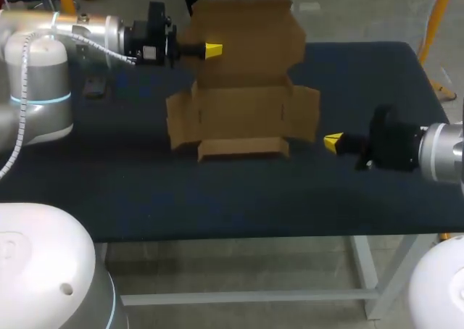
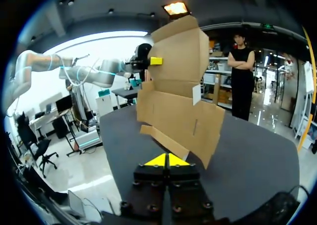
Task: Assemble the packaging by folding the flat box into shape, placing the metal phone stand inside, and closing the box properly
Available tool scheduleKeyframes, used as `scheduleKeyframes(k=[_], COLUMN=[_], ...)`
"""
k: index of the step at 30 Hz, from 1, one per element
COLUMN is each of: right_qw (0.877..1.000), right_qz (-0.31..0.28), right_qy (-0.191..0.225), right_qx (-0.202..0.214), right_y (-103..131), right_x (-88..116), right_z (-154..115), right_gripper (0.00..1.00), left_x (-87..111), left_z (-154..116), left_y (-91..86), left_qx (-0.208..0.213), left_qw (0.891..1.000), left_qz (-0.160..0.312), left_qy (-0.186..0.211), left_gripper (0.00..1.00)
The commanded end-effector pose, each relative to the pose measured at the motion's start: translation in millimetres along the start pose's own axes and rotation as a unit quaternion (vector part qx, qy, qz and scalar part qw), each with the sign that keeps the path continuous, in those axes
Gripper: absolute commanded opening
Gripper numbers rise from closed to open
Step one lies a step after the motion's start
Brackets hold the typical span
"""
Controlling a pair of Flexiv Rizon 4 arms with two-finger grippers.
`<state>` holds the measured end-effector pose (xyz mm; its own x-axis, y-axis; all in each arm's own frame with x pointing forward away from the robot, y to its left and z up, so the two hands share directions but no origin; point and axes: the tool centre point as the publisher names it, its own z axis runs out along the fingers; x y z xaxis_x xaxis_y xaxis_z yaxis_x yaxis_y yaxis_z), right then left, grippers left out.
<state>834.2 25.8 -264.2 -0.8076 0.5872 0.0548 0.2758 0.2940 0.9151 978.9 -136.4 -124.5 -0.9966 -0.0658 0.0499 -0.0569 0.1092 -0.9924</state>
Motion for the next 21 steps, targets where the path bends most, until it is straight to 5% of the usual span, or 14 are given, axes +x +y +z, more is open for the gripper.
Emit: scheduleKeyframes(k=[1, 21], right_qw=[1.0, 1.0], right_qz=[-0.003, -0.018], right_qy=[0.0, 0.011], right_qx=[-0.003, 0.011], right_y=[-4.7, -9.6], right_x=[4.3, 18.7], right_z=[-0.9, 15.9], right_gripper=[0.0, 0.0], left_x=[2.2, -7.7], left_z=[1.0, 11.0], left_y=[4.6, 24.8], left_qx=[0.002, -0.008], left_qw=[1.0, 0.999], left_qz=[-0.005, -0.006], left_qy=[0.002, 0.032], left_gripper=[0.0, 0.0])
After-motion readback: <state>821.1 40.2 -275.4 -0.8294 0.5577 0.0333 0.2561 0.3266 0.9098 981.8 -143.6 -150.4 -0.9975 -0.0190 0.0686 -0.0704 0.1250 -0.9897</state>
